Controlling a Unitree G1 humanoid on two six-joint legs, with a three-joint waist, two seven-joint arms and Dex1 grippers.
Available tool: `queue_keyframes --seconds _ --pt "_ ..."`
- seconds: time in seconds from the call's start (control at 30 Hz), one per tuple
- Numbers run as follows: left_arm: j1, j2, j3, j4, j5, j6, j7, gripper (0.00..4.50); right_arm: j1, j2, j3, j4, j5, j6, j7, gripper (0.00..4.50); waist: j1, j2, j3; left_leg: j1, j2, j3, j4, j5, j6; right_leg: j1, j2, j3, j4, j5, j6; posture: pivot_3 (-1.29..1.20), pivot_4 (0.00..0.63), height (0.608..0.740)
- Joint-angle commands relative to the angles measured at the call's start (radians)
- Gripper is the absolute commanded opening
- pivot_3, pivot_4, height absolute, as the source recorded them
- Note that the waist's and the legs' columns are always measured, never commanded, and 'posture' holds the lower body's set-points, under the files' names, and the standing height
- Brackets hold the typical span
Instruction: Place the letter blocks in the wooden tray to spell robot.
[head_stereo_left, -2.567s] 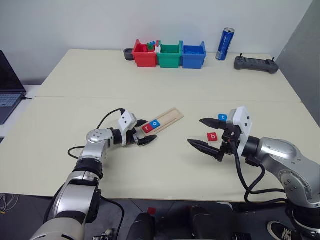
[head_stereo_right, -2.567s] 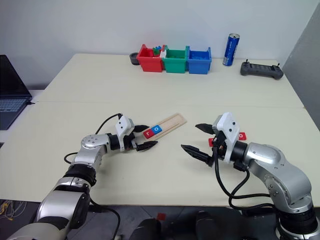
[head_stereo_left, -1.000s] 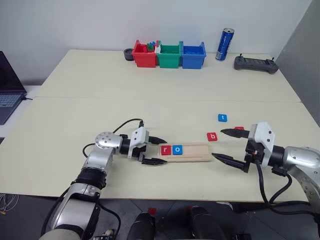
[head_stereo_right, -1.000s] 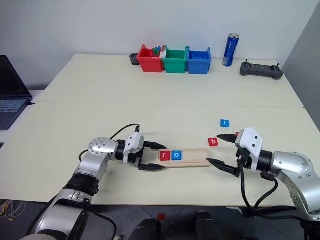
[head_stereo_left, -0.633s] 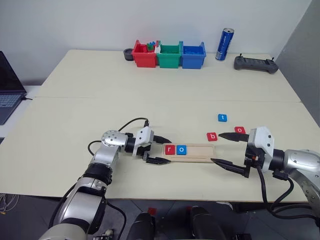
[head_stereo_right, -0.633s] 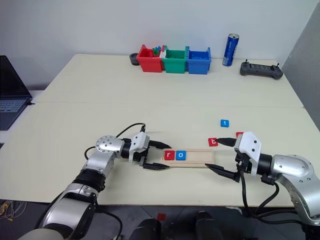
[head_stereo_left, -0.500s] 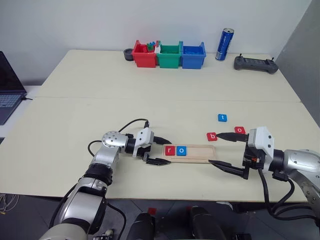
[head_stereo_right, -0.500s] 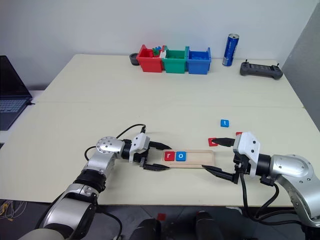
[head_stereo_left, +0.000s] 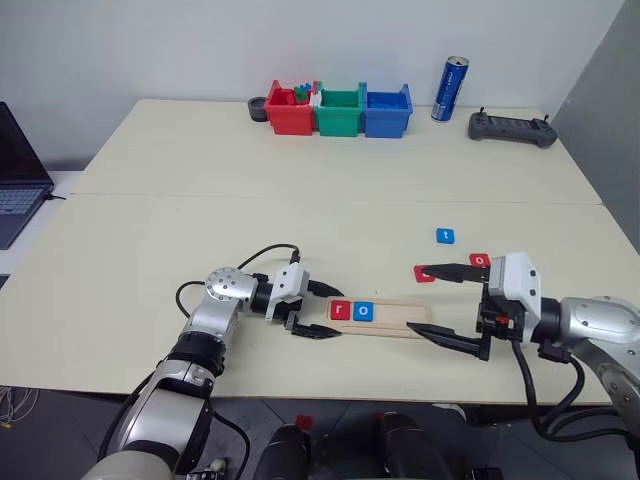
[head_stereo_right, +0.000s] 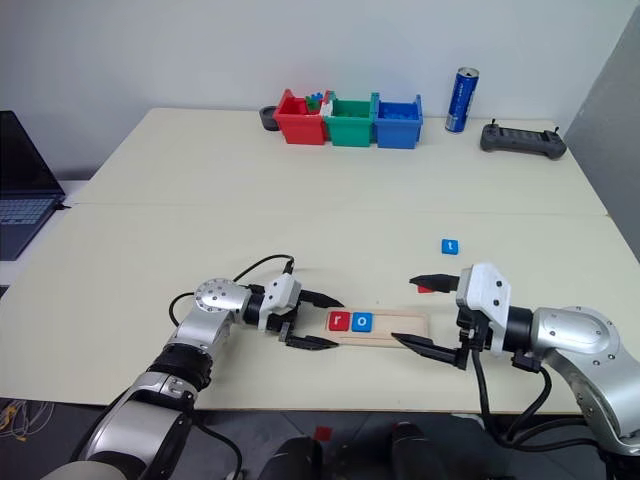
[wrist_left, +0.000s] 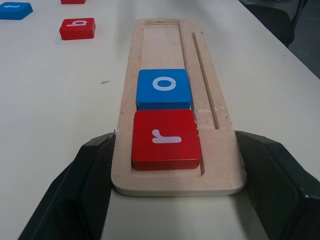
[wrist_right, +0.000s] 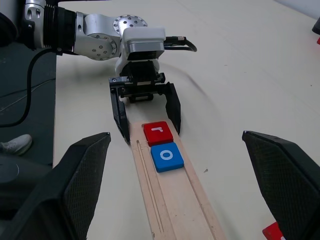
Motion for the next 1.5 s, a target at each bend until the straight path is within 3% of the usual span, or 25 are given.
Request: queue_keyframes --seconds 0.03,0.37,0.43,0.5,0.77,1.0,1.13,1.27,1.5 --pt "-0.014 -0.005 0.002 0.010 0.002 -0.018 0.012 3.38 -0.019 -0.008 -0.015 -0.018 0.012 0.002 -0.004 4.50 0.000 0.000 0.000 0.000 0.000 0.000 0.000 0.000 0.000 0.000 0.000 0.000 0.000 0.000 0.000 0.00 0.150 0.740" --pt "-0.004 -0.005 -0.007 0.004 0.002 -0.022 0.006 3.38 -0.046 -0.002 -0.011 -0.001 0.015 0.021 -0.017 4.50 0.000 0.000 0.000 0.000 0.000 0.000 0.000 0.000 0.000 0.000 0.000 0.000 0.001 0.000 0.000 0.00 0.150 0.740" --pt "-0.009 -0.005 -0.004 0.010 0.003 -0.024 0.010 4.10 -0.047 -0.002 -0.011 0.002 0.014 0.022 -0.016 4.50 0.000 0.000 0.000 0.000 0.000 0.000 0.000 0.000 0.000 0.000 0.000 0.000 0.001 0.000 0.000 0.00 0.150 0.740" --pt "-0.012 -0.004 -0.003 0.013 0.003 -0.023 0.011 4.45 -0.046 -0.001 -0.010 0.002 0.013 0.021 -0.015 4.50 0.000 0.000 0.000 0.000 0.000 0.000 0.000 0.000 0.000 0.000 0.000 0.000 0.001 0.000 0.000 0.00 0.150 0.740" --pt "-0.051 0.038 0.032 0.009 -0.024 -0.009 -0.006 4.45 -0.034 -0.005 -0.010 0.016 -0.019 0.010 -0.017 4.50 -0.001 0.000 0.000 0.000 0.000 0.000 0.000 0.000 0.000 0.000 0.000 0.000 0.001 0.000 0.000 0.00 0.150 0.740" --pt "-0.001 0.116 0.047 -0.231 -0.105 0.184 -0.043 4.45 -0.009 -0.002 -0.044 0.011 -0.007 0.041 -0.054 4.50 -0.002 0.000 0.000 0.000 0.000 0.000 0.000 0.000 0.000 0.000 0.000 0.000 0.001 0.000 0.000 0.00 0.150 0.740" --pt "0.047 0.115 0.075 -0.445 -0.169 0.328 0.043 4.45 0.009 0.029 -0.035 0.015 -0.053 0.093 -0.170 4.50 0.000 0.000 0.000 0.000 0.000 -0.001 0.000 0.000 0.000 0.000 0.000 0.000 0.001 0.000 0.000 0.00 0.150 0.740" --pt "0.141 0.114 0.081 -0.638 -0.216 0.415 0.118 4.45 -0.044 0.137 -0.013 0.009 -0.028 0.295 -0.380 4.50 -0.005 0.000 0.000 0.001 0.001 0.000 0.000 0.000 0.000 0.000 0.000 0.001 0.002 0.000 0.000 0.00 0.150 0.740" --pt "0.237 0.137 0.071 -0.762 -0.234 0.472 0.162 4.45 -0.171 0.326 0.034 0.070 -0.087 0.538 -0.650 4.50 -0.002 0.000 0.000 0.002 0.001 0.000 0.000 0.000 0.000 -0.001 0.001 0.002 0.003 0.000 -0.001 0.00 0.150 0.740"
